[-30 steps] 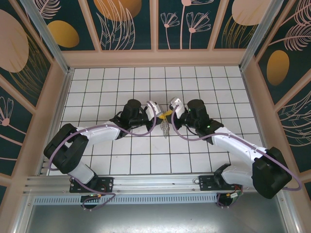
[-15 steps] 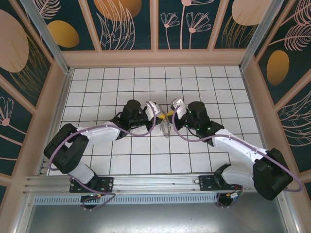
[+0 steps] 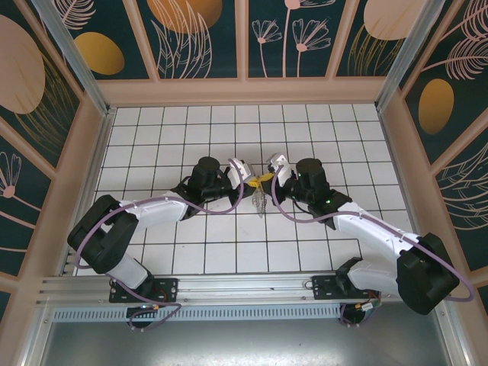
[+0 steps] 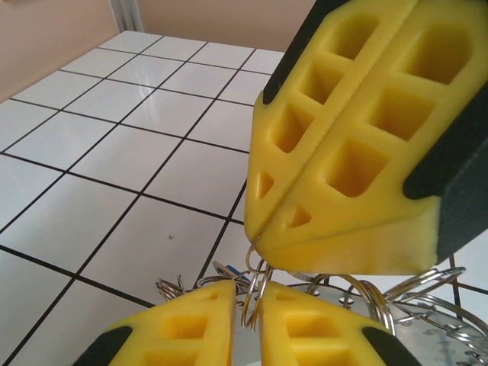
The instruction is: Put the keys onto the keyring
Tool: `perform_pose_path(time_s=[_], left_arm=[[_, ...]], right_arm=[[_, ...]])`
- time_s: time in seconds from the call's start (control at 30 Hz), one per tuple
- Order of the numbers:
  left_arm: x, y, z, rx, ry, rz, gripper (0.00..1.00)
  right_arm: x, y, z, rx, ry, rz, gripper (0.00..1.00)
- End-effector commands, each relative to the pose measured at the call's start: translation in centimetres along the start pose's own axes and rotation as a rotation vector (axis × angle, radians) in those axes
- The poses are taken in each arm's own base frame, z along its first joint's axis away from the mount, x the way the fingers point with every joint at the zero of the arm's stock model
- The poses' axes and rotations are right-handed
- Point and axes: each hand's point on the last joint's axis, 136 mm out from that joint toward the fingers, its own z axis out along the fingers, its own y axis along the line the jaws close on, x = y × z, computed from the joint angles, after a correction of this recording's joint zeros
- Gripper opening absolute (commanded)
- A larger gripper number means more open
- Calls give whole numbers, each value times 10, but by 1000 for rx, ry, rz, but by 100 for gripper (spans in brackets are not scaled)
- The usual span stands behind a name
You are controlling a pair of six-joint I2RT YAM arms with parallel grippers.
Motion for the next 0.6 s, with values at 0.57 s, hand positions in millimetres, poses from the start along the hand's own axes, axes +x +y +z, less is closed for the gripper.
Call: perform_pose_path(time_s=[0.57], left_arm=[[-12,2,-5,-18,-22,22,0]], right_arm=[[-31,6,-5,-5,-72,-68,0]])
